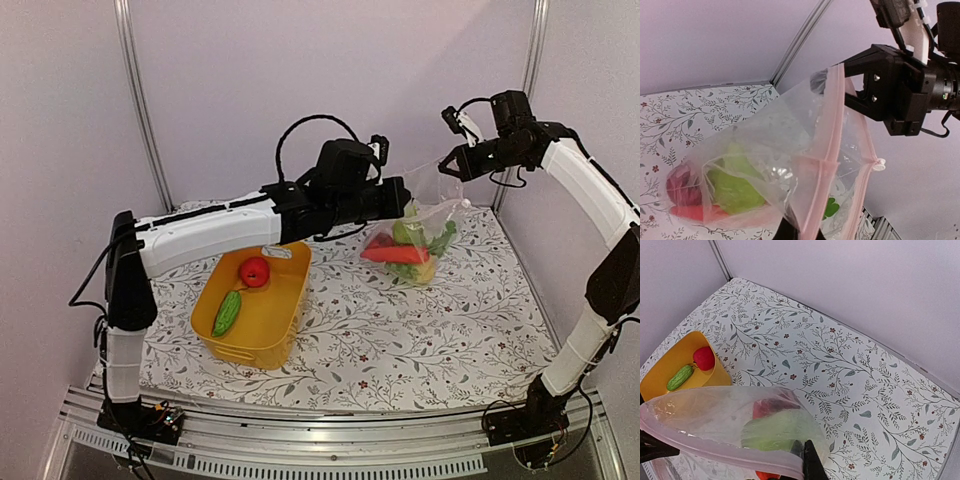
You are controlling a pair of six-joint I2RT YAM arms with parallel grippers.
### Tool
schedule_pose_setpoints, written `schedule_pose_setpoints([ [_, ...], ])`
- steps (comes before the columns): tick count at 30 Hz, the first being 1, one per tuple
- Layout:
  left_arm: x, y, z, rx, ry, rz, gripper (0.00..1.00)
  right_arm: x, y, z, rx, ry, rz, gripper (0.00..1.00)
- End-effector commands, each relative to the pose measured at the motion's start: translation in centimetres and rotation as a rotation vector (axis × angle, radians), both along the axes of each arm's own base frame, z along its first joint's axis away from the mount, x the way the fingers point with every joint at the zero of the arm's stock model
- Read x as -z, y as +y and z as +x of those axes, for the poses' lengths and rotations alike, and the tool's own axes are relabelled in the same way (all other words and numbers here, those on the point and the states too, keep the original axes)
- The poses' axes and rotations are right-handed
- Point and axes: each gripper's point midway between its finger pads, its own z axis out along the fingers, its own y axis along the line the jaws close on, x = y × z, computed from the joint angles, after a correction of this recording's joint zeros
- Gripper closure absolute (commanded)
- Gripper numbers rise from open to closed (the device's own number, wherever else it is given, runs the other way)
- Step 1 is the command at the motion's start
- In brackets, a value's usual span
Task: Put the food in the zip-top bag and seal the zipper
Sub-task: Adjust the zipper food storage bag at the center of the board.
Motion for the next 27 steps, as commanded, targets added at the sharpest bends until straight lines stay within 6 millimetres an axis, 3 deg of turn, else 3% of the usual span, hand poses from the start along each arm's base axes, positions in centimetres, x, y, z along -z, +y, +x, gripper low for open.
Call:
schedule_pose_setpoints([
  [1,0.2,-1.0,1.0,0.031,0.008,0.021,1.00,-2.9,-1.2,0.5,0.050,-0.082,0.017,1.00],
  [4,0.5,-2.3,1.2,0.071,0.004,0.023,1.00,-3.6,-0.8,0.0,0.024,-0.095,0.038,1.00],
  [12,-0.4,-0.9,3.9,0.013,-0.030,0.028,0.96,-2.3,-1.3,0.5,0.049,-0.075,0.002,1.00],
  [16,-0.3,-1.0,4.0,0.029,-0.046,0.035,0.86,-2.0,-1.4,0.8,0.057,-0.078,-0.006,1.00],
  [23,1.3,-0.6,3.9,0.049,-0.014,0.068,0.60,0.1,-0.9,0.7,0.026,-0.029,0.001,1.00],
  [27,0.5,0.6,2.9,0.052,-0.037,0.082,0.52,0.7,-0.4,0.1,-0.004,-0.008,0.018,1.00],
])
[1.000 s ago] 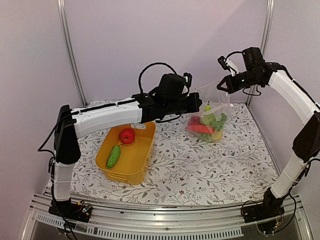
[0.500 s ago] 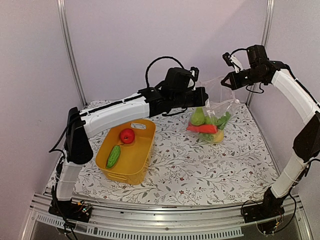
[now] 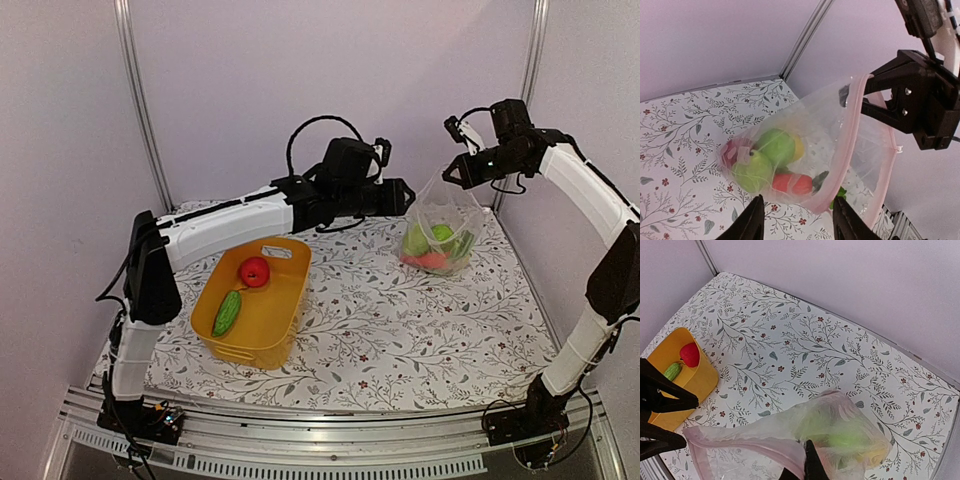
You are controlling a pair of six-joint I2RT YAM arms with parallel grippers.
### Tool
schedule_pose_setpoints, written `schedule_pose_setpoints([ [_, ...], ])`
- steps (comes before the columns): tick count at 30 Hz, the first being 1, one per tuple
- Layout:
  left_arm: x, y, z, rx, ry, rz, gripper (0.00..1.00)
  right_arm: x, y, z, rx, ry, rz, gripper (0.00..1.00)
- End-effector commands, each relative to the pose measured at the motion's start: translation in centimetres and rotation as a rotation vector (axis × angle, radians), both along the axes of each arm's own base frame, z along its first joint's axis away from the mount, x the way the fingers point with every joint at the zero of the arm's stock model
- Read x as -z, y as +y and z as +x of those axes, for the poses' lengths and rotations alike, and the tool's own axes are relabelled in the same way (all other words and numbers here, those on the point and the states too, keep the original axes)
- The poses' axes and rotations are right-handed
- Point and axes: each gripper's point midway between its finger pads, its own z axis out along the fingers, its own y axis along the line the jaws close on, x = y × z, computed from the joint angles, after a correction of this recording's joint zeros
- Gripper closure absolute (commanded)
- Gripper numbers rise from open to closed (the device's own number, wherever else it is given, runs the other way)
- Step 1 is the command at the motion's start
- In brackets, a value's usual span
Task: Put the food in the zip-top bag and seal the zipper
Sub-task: Adjust the zipper food storage bag at the center of the board, then pick up the fake vegetable from the bin.
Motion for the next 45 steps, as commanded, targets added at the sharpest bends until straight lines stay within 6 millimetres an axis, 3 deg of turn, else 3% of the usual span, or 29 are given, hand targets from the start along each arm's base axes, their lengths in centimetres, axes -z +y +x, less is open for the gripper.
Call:
schedule_pose_setpoints([
  [1,-0.2,2.3,-0.9,-0.003,-0.020,0.040,0.52,-0.8,0.8,-0.5,-0.050,-0.024,0.042,1.00],
  [5,-0.4,6.1,-1.2,-0.095,-0.084,0.111,0.51,-0.6,1.2,-1.0,-0.075,-0.021,0.055,1.00],
  [10,0.9,11.6,-1.4,-0.210,-0.164,0.283,0.34,-0.5,1.6,-1.7,-0.109,-0.016,0.075,1.00],
  [18,6.2,19.2,-1.6,-0.333,-0.066,0.519,0.30,0.1,1.9,-2.3,-0.135,-0.013,0.090,1.00],
  [31,14.4,29.5,-4.4,-0.488,0.060,0.963,0.28,0.2,2.1,-2.7,-0.148,-0.021,0.099,1.00],
  [38,16.9,33.2,-6.2,-0.522,0.116,1.048,0.29,0.5,2.1,-2.6,-0.145,-0.012,0.097,1.00],
  [45,19.0,35.1,-7.6,-0.516,0.184,1.107,0.32,0.9,2.1,-2.4,-0.142,-0.001,0.094,1.00],
])
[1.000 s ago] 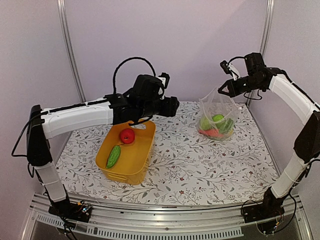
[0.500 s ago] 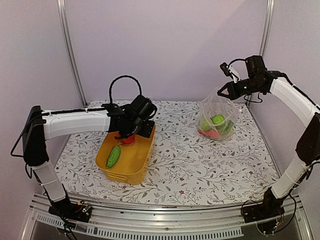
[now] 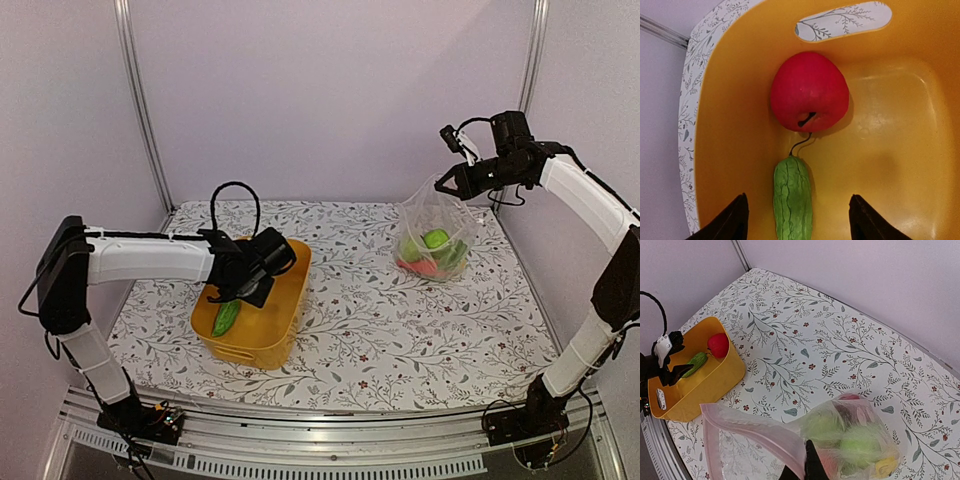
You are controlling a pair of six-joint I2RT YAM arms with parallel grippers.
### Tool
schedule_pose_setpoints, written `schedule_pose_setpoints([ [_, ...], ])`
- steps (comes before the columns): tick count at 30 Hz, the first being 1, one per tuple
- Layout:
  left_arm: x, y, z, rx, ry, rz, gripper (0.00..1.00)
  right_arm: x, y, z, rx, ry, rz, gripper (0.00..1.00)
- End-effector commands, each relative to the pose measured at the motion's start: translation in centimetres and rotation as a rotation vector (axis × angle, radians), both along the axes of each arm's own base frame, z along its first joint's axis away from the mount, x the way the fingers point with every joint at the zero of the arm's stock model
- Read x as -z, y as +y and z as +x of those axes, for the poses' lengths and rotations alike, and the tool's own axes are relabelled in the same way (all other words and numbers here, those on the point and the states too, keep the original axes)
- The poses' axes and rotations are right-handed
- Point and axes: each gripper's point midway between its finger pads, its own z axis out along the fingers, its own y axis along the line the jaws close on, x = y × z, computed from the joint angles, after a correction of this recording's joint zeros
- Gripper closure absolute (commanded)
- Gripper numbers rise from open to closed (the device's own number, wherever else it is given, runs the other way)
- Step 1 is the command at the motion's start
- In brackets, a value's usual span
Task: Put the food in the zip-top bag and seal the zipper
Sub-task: Pick up the fake vegetable from the bin.
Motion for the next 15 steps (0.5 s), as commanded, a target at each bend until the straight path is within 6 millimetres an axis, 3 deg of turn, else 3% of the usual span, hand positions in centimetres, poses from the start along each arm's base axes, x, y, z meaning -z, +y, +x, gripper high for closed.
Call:
schedule_pose_setpoints([
  [1,0.5,2.1,-0.7,-0.055,0.022,0.023,0.32,-0.9,0.0,-0.1,-0.003,-0.026,0.009,1.00],
  [15,3.9,3.7,-0.8,-0.120,0.114,0.059,0.39,-0.6,0.0,-0.3,-0.011,-0.018,0.006,1.00],
])
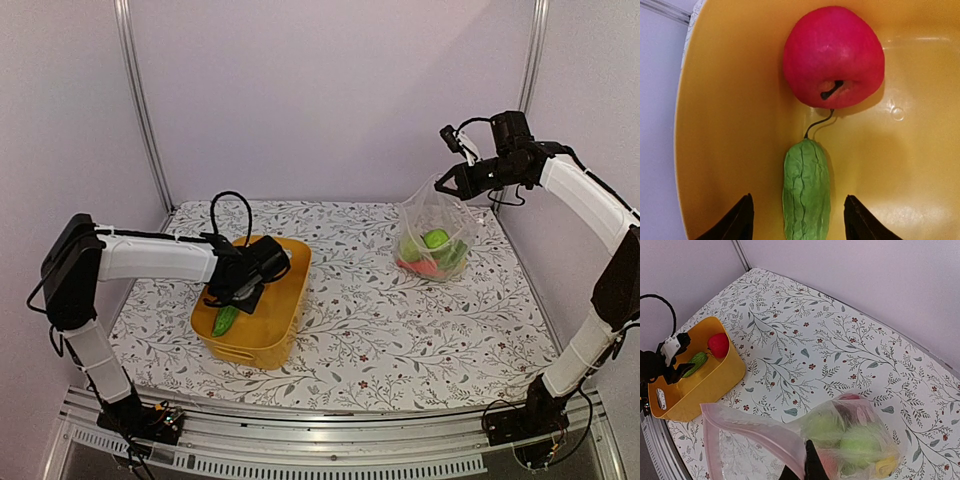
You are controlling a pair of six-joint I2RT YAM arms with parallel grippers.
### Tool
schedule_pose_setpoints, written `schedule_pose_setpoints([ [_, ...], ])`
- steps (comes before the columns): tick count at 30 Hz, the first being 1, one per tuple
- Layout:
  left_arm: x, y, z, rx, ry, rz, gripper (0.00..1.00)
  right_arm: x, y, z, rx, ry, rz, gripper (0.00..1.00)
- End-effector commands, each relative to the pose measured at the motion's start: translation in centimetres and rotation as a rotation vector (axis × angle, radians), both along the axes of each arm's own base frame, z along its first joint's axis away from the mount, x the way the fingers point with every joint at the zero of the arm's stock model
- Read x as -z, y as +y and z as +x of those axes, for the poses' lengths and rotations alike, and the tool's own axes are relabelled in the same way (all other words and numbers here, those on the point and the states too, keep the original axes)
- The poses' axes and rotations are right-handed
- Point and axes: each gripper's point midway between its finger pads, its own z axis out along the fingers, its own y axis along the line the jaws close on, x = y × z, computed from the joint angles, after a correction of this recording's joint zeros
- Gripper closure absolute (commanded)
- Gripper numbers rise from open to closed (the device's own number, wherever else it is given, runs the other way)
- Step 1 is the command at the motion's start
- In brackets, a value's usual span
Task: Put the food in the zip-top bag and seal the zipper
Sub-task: Pick up the fake vegetable from the bin.
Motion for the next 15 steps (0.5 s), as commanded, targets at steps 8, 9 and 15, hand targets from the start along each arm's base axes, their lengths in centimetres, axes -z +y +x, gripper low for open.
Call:
schedule_pose_setpoints([
  [8,3.5,1.7,-0.1,-0.088,0.088,0.046,0.41,-0.6,0.1,-0.4,-0.017,-0.016,0.011,1.00],
  [9,3.7,1.9,-0.2,-0.097,0.091,0.052,0.41,-0.5,0.1,-0.4,-0.018,-0.016,0.010,1.00],
  [15,4.9,1.9,-0.4,-0.106,0.123,0.063,0.43,-0.4,0.1,-0.4,-0.019,-0.012,0.010,1.00],
])
